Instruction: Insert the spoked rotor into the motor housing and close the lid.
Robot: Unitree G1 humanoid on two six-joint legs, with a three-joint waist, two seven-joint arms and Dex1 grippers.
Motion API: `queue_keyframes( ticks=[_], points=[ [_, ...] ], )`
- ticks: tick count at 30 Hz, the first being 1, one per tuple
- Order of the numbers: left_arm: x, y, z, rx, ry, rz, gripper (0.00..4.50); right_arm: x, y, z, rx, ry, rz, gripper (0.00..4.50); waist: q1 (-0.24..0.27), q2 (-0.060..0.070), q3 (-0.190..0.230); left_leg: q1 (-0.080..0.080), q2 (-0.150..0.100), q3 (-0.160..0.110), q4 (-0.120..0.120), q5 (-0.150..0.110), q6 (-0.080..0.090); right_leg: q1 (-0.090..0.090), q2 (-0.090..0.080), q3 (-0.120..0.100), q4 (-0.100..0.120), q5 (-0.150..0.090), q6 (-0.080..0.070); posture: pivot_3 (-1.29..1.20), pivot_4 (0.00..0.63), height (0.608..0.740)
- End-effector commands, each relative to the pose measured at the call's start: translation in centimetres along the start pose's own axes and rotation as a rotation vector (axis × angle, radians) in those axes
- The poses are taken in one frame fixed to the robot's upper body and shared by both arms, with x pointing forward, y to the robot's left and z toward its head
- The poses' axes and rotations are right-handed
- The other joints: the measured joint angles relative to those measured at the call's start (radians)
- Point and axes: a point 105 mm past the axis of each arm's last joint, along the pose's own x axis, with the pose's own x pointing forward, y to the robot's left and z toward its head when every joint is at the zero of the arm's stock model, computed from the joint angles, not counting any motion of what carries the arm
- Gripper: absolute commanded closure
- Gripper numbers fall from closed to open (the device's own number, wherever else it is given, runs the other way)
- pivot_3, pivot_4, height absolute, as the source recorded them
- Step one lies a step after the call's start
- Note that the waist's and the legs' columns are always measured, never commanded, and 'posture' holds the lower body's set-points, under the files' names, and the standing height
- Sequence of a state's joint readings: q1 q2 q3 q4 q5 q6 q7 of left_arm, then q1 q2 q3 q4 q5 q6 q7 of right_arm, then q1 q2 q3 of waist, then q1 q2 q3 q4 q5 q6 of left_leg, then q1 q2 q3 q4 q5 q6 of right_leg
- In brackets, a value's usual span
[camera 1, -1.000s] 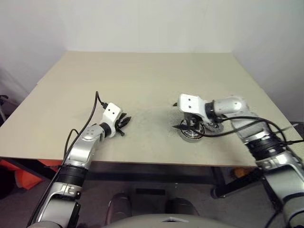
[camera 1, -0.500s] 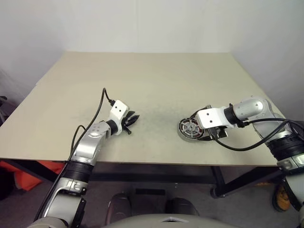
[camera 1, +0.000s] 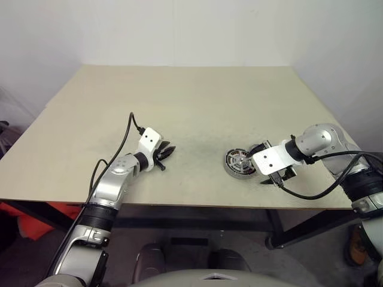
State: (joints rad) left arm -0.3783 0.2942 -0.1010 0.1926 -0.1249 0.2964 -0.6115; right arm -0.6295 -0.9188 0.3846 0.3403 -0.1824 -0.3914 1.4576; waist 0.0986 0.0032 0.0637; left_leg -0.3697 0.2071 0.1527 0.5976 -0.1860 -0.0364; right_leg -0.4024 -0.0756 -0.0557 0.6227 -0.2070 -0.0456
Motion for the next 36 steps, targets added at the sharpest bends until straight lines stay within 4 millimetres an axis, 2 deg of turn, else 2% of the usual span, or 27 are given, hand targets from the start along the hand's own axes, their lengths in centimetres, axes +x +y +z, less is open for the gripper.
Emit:
queue_keyframes(
  ticks=[1, 17, 20, 28, 35, 36],
  points=[
    [-0.1, 0.1, 1.1, 0.023, -0.034, 0.009, 3.12, -0.6, 0.2, 0.3, -0.047, 0.015, 0.017, 0.05, 0.000, 0.000, 0.000, 0.000, 0.000, 0.000, 0.000, 0.000, 0.000, 0.000, 0.000, 0.000, 0.000, 0.000, 0.000, 0.00, 0.000, 0.740],
    [-0.3, 0.3, 1.0, 0.022, -0.032, 0.029, 3.12, 0.9, 0.6, 1.2, -0.091, 0.008, 0.076, 0.05, -0.001, 0.000, 0.000, 0.000, 0.000, 0.000, 0.000, 0.000, 0.000, 0.000, 0.000, 0.000, 0.000, 0.000, 0.000, 0.00, 0.000, 0.740],
    [-0.4, 0.4, 0.9, 0.021, -0.030, 0.033, 3.12, 1.1, 0.5, 1.3, -0.093, 0.008, 0.076, 0.66, -0.001, 0.000, 0.000, 0.001, 0.000, 0.000, 0.000, 0.000, 0.000, 0.001, 0.000, 0.000, 0.000, 0.000, 0.000, 0.00, 0.000, 0.740],
    [-0.5, 0.6, 0.9, 0.022, -0.029, 0.043, 3.12, 1.4, 0.3, 1.2, -0.098, 0.011, 0.066, 3.39, 0.000, 0.000, -0.001, 0.001, 0.000, 0.000, 0.000, 0.000, 0.000, 0.002, 0.000, 0.000, 0.000, 0.000, 0.000, 0.00, 0.000, 0.740],
    [-0.5, 0.7, 1.0, 0.022, -0.033, 0.052, 3.12, 1.6, -0.1, 0.7, -0.081, 0.032, 0.040, 3.39, -0.001, -0.001, -0.001, 0.002, 0.000, 0.000, 0.000, 0.000, 0.001, 0.002, 0.000, 0.000, 0.000, 0.000, 0.000, 0.00, 0.000, 0.740],
    [-0.5, 0.7, 1.0, 0.022, -0.033, 0.053, 3.12, 1.6, -0.2, 0.5, -0.076, 0.036, 0.035, 3.78, -0.002, -0.001, -0.001, 0.002, 0.000, 0.000, 0.000, 0.000, 0.001, 0.002, 0.000, 0.000, 0.000, 0.000, 0.000, 0.00, 0.000, 0.740]
  ],
)
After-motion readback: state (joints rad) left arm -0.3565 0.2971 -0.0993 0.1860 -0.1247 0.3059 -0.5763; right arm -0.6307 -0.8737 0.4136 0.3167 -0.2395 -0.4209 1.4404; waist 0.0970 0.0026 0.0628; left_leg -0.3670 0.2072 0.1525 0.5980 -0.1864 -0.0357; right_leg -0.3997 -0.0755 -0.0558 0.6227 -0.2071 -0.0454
